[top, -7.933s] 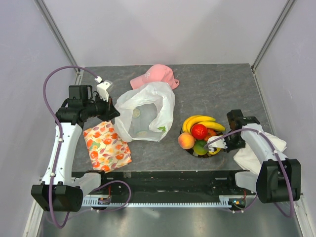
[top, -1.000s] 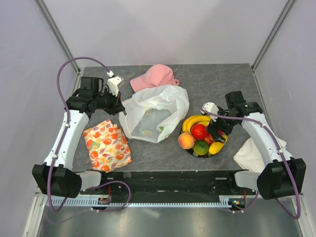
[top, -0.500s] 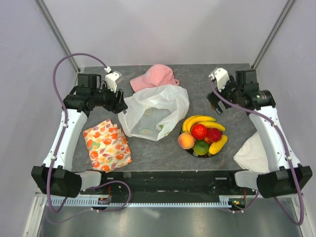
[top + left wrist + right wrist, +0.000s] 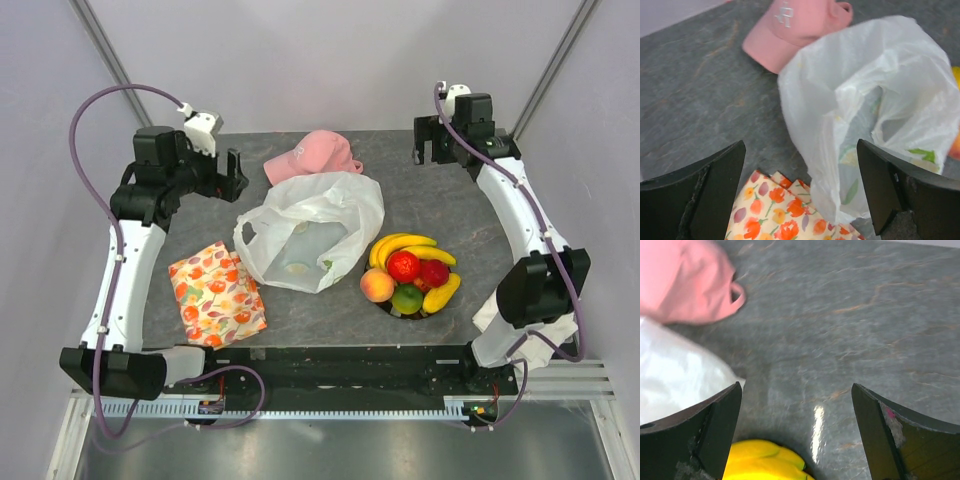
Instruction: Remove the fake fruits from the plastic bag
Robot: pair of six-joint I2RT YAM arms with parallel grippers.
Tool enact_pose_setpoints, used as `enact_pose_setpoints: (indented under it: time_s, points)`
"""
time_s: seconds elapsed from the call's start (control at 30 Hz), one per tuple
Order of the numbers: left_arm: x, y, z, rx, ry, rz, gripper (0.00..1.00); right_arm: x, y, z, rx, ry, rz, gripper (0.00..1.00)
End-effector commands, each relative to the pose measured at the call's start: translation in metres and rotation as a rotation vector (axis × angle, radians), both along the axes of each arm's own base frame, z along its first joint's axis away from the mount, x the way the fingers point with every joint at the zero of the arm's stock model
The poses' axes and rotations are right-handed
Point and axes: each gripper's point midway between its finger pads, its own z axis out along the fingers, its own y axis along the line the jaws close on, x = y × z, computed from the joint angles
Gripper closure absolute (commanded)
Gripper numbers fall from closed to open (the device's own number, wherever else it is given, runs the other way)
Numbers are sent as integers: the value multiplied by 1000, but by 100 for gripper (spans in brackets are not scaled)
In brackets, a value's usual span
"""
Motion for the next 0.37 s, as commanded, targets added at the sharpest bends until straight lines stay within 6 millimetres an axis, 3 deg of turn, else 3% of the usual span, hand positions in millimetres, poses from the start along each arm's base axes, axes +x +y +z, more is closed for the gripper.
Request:
enact_pose_setpoints:
  time_s: [0.0, 0.07, 0.2, 0.33]
  points:
    - [31, 50, 28, -49, -113, 337, 1, 29, -34, 59, 1, -188, -273, 2]
    - [37, 58, 24, -109, -99, 415, 1, 28, -46, 56, -24, -188, -339, 2]
    - [46, 65, 4, -143, -48, 472, 1, 18, -42, 40, -21, -155, -310, 2]
    - [50, 74, 4, -131, -60, 519, 1, 13, -43, 37, -30, -152, -303, 2]
